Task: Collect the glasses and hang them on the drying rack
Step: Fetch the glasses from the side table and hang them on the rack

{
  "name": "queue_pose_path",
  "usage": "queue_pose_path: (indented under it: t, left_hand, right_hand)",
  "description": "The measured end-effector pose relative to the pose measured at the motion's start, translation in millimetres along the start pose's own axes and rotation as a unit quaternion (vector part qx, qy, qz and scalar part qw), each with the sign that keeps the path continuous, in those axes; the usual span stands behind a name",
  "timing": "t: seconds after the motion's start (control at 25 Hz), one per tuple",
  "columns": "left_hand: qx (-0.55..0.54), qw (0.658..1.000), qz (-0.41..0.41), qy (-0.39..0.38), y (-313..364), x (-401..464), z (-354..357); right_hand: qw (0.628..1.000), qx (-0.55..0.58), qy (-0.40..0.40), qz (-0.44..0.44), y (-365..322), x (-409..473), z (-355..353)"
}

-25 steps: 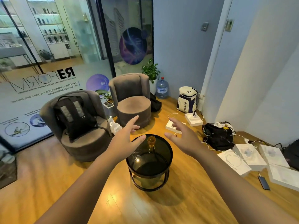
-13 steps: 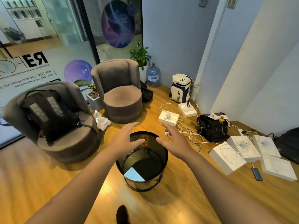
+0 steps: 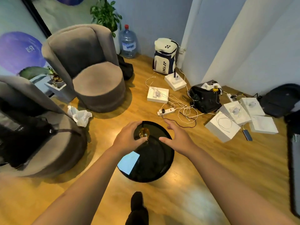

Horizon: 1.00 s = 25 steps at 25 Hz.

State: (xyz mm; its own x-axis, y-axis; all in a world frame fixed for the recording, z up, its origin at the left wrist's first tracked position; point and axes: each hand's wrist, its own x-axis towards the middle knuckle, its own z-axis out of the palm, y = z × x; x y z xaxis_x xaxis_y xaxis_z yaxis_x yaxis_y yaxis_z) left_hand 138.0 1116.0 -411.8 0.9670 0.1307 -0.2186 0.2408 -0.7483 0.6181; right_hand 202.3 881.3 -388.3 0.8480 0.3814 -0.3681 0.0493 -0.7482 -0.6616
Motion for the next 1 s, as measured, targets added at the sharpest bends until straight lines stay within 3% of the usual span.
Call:
queue_pose_path:
  t: [0.36, 0.8, 1.0]
  left_hand:
    - [0.096, 0.992, 0.027, -0.071, -117.3, 108.4, 68.2]
    - [0.003, 0.995, -0.066, -0.068, -215.2, 224.4, 214.2]
    - [-0.014, 0.997, -0.055, -0.059, -225.4, 247.7, 264.9]
  right_hand:
    - [0.997, 0.018, -0.021, 0.071, 49.6, 107.0, 90.3]
    - [0.992, 0.036, -0.026, 0.121, 155.2, 229.7, 219.0]
    - [0.985, 0.058, -0.005, 0.162, 191.9, 259.9, 248.7]
